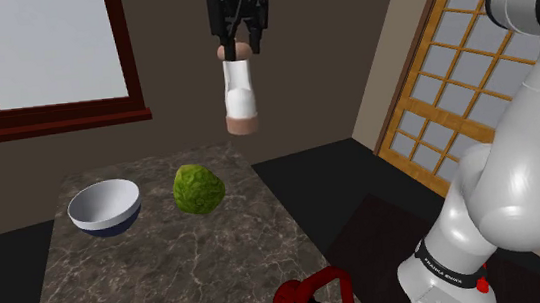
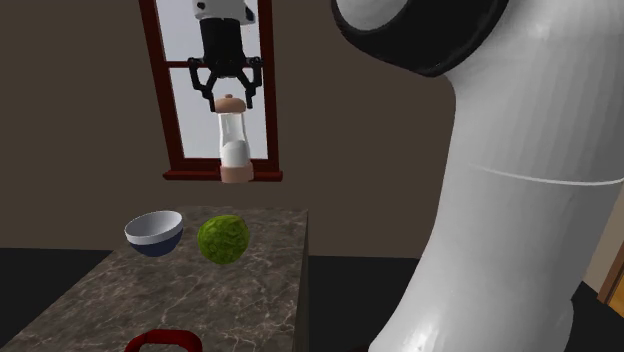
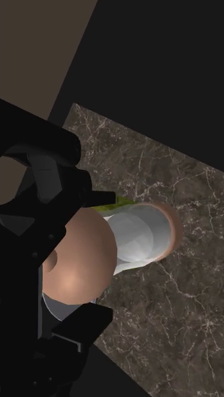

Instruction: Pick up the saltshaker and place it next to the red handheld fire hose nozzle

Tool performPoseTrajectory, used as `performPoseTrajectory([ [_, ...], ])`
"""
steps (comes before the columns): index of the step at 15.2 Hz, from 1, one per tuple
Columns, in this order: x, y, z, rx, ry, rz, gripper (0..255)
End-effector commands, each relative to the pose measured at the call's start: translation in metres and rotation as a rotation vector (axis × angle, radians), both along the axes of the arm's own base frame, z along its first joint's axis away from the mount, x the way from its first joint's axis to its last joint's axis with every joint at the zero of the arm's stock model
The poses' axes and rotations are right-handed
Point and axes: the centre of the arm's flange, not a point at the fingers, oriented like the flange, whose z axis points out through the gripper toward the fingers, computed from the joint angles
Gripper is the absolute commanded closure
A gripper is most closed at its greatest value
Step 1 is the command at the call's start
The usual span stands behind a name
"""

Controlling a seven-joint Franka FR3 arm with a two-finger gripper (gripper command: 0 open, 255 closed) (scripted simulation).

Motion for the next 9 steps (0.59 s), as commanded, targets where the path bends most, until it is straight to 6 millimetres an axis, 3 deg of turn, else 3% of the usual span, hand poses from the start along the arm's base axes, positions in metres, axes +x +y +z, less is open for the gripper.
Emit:
performPoseTrajectory([
  [1, -0.018, 0.023, 0.0, 0.0, 0.0, -0.001, 255],
  [9, -0.083, 0.106, 0.001, 0.0, 0.0, -0.001, 255],
])
